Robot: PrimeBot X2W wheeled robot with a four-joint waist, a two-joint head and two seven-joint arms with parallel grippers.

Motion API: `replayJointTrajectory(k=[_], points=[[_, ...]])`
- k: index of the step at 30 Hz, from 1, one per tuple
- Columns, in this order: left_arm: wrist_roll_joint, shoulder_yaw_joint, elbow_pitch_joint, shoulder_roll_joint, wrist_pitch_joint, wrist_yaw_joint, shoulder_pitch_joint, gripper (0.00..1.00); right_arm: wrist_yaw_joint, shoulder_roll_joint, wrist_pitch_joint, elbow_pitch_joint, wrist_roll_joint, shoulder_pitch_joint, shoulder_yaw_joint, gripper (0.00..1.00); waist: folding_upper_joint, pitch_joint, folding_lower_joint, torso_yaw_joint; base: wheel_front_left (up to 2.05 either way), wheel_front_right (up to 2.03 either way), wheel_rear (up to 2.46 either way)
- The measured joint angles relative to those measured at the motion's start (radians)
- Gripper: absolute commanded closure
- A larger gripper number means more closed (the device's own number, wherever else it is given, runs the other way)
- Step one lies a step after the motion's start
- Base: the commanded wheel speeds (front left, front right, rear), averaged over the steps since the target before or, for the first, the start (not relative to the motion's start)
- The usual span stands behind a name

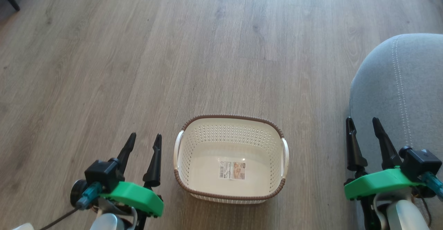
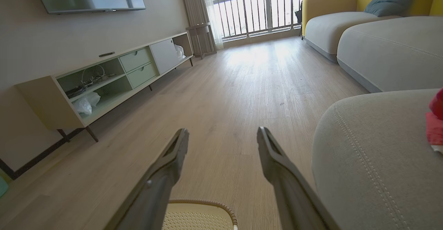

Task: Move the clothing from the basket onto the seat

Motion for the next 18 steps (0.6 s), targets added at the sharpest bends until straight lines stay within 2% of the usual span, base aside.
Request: replayJointTrajectory(k=[18], points=[[-0.037, 0.000, 0.019, 0.000, 0.000, -0.016, 0.000, 0.00, 0.000, 0.000, 0.000, -0.001, -0.007, 0.000, 0.006, 0.00, 0.0000, -0.006, 0.0000, -0.002, 0.00, 0.00, 0.00]])
